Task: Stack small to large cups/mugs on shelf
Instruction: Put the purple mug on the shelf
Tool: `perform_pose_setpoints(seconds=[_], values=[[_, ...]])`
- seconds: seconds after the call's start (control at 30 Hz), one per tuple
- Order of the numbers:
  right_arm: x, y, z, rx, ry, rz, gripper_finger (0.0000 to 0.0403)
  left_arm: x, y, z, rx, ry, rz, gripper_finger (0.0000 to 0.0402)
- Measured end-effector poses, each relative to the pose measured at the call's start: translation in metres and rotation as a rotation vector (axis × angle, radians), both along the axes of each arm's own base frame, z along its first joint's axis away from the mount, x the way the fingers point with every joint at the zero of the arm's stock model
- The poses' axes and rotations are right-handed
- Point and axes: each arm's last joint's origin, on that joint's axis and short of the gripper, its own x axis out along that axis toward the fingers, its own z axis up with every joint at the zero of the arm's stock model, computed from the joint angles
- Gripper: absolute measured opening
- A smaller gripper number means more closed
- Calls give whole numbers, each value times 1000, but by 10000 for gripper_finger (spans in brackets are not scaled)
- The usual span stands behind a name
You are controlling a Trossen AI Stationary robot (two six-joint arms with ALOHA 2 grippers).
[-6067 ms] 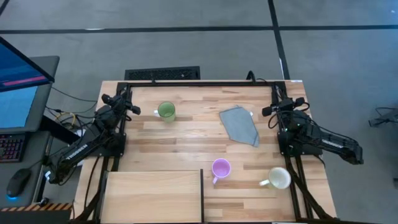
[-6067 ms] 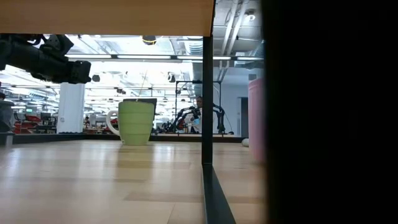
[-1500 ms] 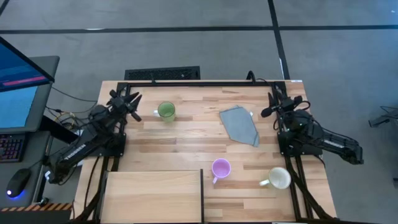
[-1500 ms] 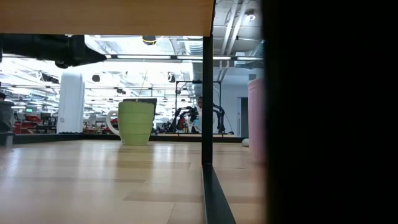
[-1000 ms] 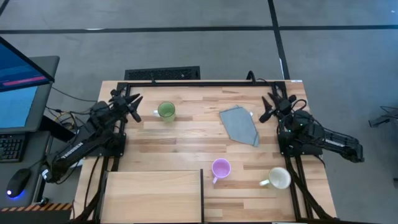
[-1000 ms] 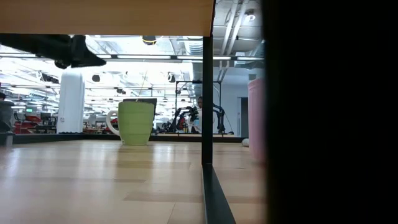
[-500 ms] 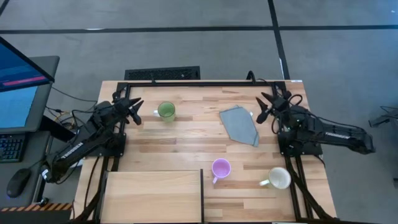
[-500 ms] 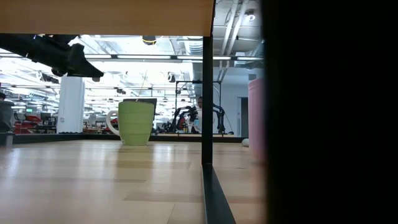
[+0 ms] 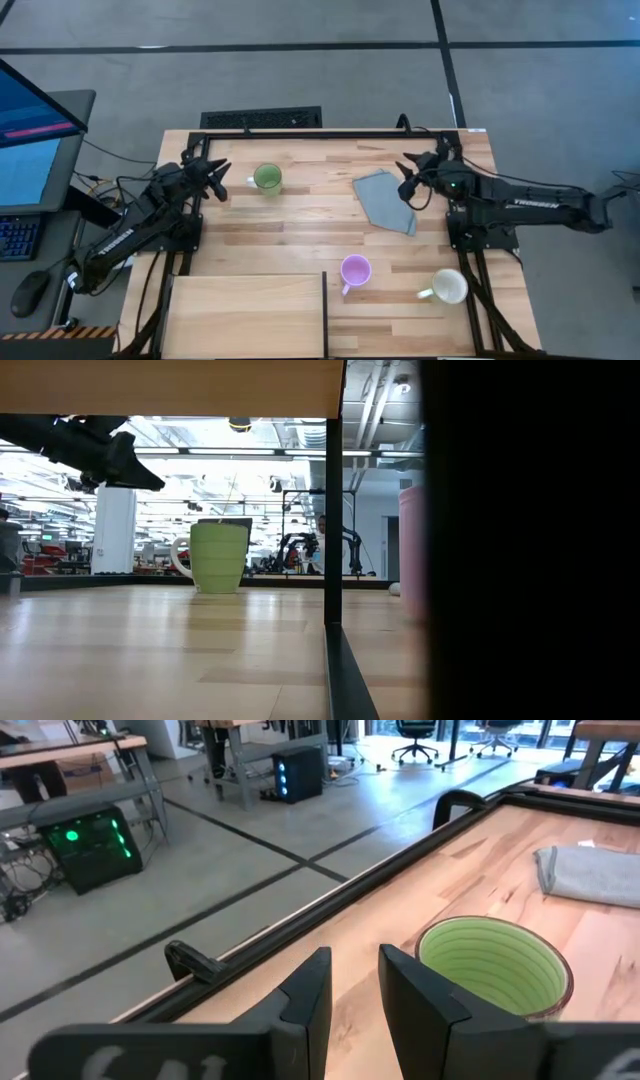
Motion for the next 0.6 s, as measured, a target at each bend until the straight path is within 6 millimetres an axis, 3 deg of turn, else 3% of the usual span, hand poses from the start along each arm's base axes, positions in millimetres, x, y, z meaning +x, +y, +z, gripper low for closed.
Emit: perform_pose_setpoints(seconds=[0.6], values=[[60, 32, 50, 84, 77, 207, 182, 0, 0, 0, 0, 0, 0, 78]])
